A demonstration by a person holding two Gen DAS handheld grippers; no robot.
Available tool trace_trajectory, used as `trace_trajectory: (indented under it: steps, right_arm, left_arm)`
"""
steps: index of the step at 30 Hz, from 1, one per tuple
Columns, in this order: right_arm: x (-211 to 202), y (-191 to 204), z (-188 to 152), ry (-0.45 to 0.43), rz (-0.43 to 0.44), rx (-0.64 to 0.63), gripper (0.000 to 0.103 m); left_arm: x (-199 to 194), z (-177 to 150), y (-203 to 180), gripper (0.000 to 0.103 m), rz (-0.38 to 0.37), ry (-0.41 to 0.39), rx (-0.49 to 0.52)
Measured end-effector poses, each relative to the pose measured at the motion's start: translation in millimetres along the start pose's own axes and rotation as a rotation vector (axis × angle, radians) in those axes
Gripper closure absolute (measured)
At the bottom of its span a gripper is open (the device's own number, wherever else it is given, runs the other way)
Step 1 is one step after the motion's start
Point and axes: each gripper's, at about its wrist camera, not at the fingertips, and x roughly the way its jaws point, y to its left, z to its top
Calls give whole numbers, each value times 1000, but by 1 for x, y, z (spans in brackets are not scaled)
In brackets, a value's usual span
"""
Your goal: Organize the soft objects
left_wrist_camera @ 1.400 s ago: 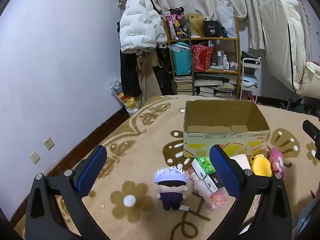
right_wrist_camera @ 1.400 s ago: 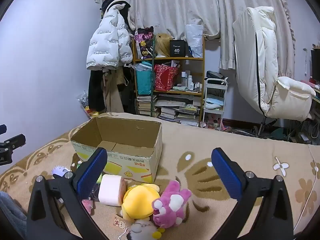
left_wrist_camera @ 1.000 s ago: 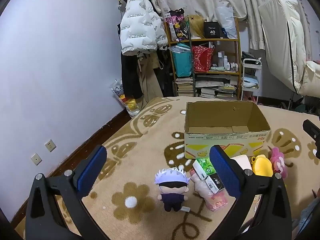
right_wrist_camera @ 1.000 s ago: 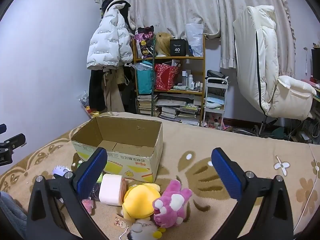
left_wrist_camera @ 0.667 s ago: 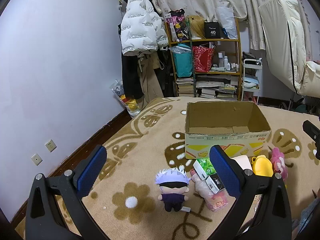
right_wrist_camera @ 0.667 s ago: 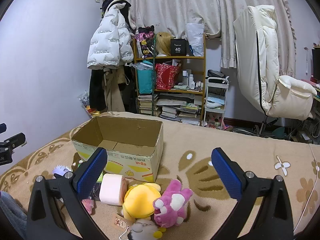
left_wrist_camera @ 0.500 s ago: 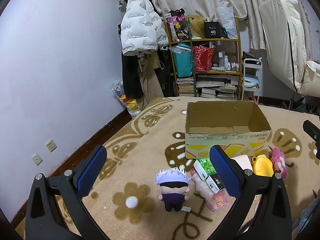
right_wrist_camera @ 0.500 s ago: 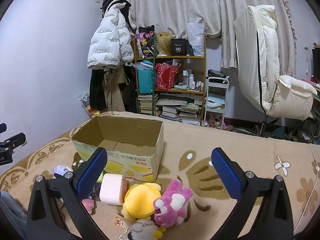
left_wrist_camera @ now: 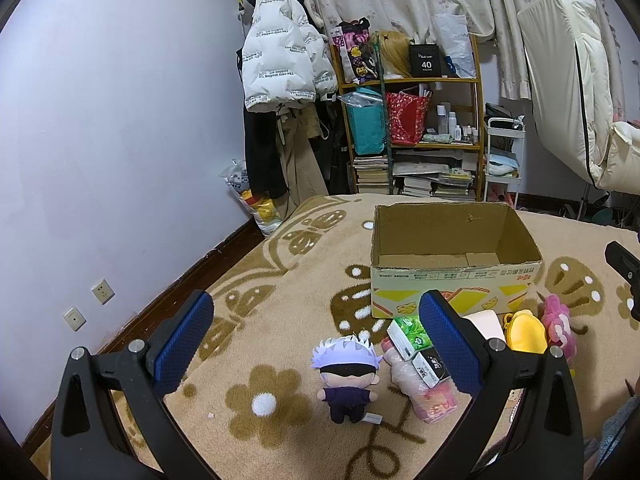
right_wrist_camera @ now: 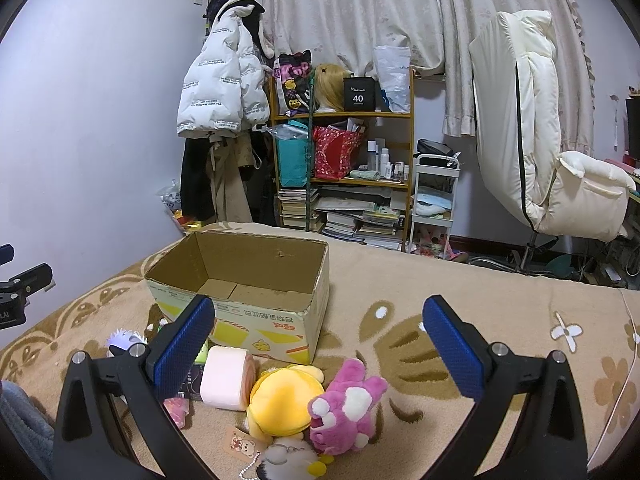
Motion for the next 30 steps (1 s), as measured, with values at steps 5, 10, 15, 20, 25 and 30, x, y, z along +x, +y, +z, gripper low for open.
trace_trajectory:
  steps: [5, 10, 15, 20, 25, 30]
  right_arm:
    - [-1, 0, 0, 0, -1, -1, 0]
    - [-1, 0, 1, 2, -1, -2, 0]
    - [-1, 0, 1, 0, -1, -2, 0]
    - [-1, 0, 1, -1, 0, -2, 0]
    - [-1, 0, 1, 1, -1, -2, 0]
    - [-1, 0, 1, 0, 0, -2, 0]
  left_arm:
    - [2, 1, 3, 1, -2, -1, -2]
    - [1, 2, 4, 1, -1, -2, -1]
    - [1, 3, 4, 1, -1, -1, -1]
    - [1, 2, 4, 1, -1, -3, 0]
    - [0, 5, 10, 1, -1, -2, 2]
    - [1, 7, 14, 1, -2, -3, 0]
